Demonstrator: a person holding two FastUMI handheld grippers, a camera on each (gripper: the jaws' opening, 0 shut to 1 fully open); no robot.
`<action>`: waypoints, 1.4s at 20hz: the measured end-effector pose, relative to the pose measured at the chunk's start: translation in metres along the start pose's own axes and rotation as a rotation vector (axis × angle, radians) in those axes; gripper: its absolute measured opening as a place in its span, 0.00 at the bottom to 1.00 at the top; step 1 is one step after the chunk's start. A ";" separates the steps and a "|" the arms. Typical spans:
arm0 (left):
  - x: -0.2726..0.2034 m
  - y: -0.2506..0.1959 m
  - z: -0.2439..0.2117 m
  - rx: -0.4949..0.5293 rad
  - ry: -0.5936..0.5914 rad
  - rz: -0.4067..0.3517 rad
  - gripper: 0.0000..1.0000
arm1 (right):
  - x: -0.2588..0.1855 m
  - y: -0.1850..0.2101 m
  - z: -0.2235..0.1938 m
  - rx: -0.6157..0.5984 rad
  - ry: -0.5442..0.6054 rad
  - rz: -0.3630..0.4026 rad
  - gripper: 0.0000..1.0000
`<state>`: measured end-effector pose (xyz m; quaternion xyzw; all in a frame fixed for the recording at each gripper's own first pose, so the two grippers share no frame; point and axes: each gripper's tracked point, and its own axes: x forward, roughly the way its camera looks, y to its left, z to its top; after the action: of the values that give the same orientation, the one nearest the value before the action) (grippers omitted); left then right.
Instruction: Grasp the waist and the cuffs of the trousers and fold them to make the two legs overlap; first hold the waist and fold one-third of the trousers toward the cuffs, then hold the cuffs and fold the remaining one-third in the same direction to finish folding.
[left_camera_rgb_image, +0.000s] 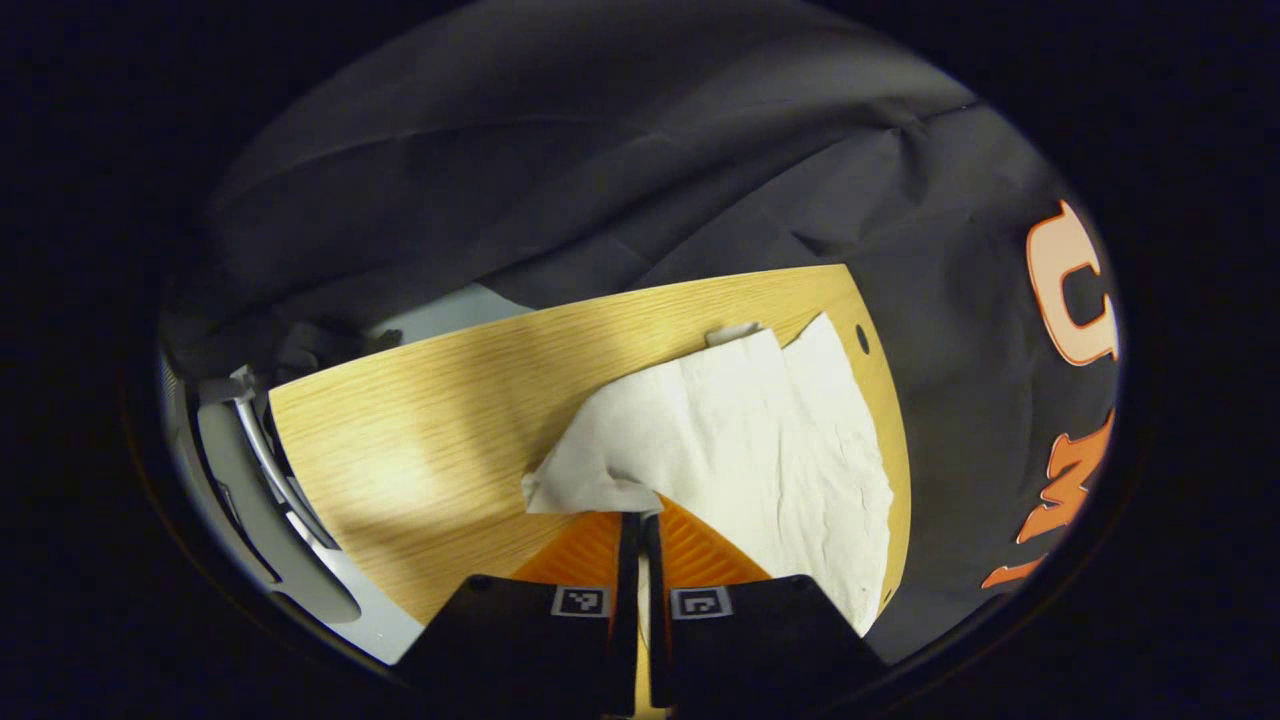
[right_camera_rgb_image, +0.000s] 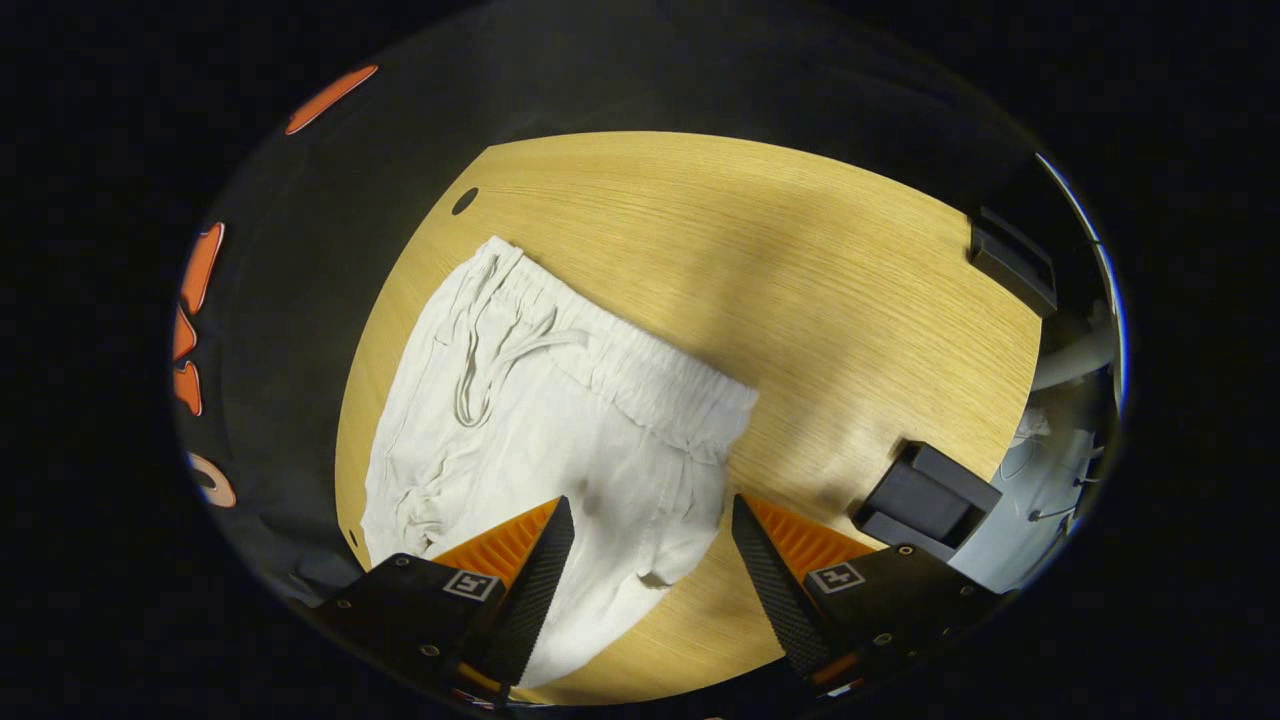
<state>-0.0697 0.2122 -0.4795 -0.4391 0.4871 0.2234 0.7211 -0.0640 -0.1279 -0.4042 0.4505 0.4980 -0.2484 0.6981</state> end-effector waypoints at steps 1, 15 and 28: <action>0.001 0.003 0.002 0.021 -0.007 0.024 0.07 | 0.001 0.000 0.002 0.007 -0.004 0.005 0.96; -0.091 -0.059 0.026 0.048 -0.127 -0.105 0.05 | 0.020 -0.006 0.027 0.095 -0.033 0.031 0.16; -0.112 -0.107 0.041 0.081 -0.196 -0.107 0.05 | -0.024 0.018 0.069 0.230 -0.028 0.244 0.02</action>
<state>-0.0163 0.2036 -0.3286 -0.4111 0.3987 0.2069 0.7933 -0.0263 -0.1828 -0.3689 0.5811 0.3982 -0.2232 0.6738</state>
